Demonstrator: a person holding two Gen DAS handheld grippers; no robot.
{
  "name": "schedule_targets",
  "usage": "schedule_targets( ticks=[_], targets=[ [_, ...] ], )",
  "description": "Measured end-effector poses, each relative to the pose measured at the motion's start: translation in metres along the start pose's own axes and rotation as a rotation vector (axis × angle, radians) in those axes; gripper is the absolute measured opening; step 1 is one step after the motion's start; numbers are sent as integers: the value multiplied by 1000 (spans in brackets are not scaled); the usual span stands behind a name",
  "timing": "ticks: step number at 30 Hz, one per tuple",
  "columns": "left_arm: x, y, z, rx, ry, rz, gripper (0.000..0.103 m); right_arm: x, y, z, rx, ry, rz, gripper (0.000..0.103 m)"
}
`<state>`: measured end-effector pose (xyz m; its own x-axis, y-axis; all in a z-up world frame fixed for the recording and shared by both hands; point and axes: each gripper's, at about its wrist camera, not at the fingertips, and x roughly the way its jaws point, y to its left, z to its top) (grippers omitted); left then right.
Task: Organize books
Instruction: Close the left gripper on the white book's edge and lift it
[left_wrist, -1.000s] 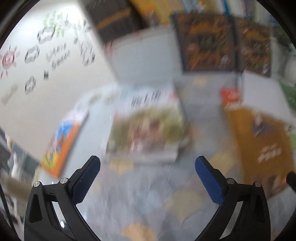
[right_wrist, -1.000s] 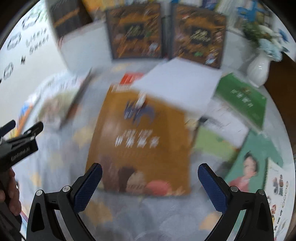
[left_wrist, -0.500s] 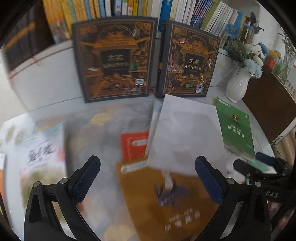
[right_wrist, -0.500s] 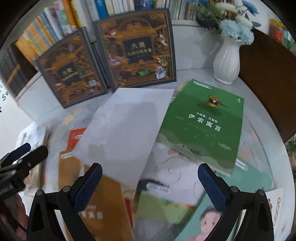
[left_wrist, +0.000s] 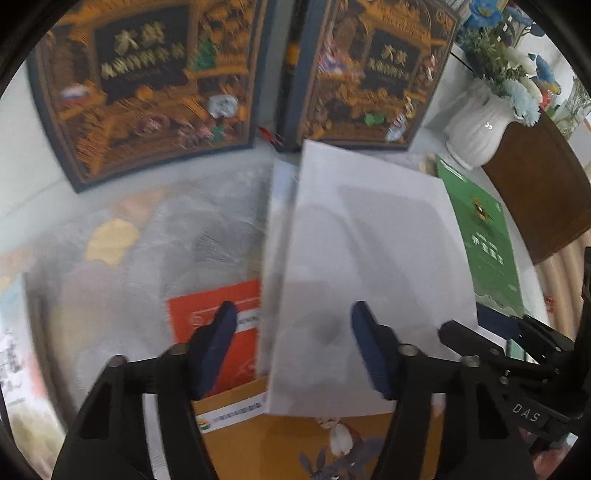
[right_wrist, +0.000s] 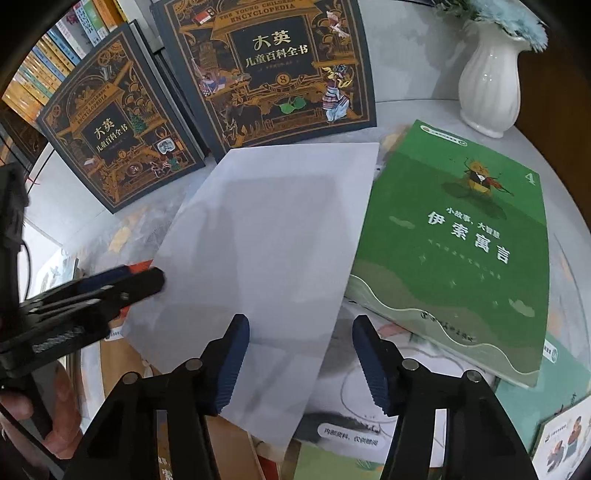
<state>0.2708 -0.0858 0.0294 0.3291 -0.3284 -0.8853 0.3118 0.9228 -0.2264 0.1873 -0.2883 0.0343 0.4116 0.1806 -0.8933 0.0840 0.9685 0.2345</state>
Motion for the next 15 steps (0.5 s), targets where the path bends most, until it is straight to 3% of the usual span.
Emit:
schedule_targets(
  ticks=[5,10,15],
  targets=[
    [1,-5,-3,19,5,-37,50,-2,6,1,-18,25,65,55],
    [-10,-4,-16,9,7,-85,50,-7,8,-7,-50,37,71,55],
    [-31,-12,-42,11,-4,-61,50,-17,9,-18,-101,76,102,56]
  ],
)
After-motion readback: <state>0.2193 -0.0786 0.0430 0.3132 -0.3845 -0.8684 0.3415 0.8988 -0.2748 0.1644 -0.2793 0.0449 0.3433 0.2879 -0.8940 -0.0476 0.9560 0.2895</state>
